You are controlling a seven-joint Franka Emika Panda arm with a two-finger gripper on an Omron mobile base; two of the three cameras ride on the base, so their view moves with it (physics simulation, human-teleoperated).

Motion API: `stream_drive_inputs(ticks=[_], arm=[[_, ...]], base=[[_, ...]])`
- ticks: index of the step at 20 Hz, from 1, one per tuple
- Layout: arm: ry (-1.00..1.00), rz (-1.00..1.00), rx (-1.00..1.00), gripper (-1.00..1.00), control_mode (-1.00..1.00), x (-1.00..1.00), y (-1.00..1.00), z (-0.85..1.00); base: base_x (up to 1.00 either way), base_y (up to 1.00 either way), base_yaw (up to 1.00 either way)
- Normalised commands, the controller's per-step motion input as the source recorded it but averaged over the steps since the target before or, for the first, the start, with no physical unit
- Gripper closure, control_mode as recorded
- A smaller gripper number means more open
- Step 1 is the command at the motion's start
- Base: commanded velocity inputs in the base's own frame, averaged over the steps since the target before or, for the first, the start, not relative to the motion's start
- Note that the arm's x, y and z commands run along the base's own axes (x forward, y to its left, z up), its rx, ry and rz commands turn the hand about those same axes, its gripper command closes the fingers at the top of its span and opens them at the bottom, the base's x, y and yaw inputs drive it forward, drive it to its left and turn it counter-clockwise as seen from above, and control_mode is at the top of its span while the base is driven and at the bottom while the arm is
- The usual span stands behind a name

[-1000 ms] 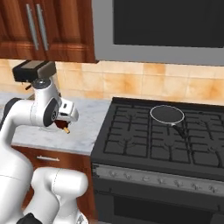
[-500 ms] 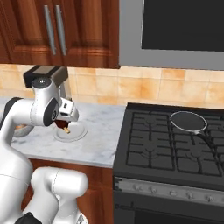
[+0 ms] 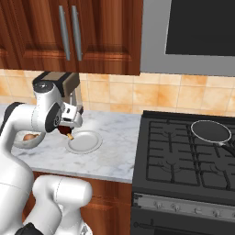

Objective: Place the steak on the plate and place the onion on the same plate.

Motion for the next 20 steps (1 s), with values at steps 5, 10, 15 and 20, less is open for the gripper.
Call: stream_drive_inputs(ticks=[5,10,15,20], arm=[[0.00,0.00,0.00,1.00,-1.00,0.02,0.02,-0.02],[0.05,0.00,0.00,1.00,-1.00,0.29,-0.06,-0.09],[0.15,0.00,0.01,1.00,-1.00,0.40,-0.14,-0.17],[0.12,0.00,-0.08,1.00,-1.00,0.48,-0.07,-0.32]], base=[[0.14,0.13,0.00],[0.00,0.00,0.00],[0.00,0.00,0.00],[0.00,0.00,0.00]])
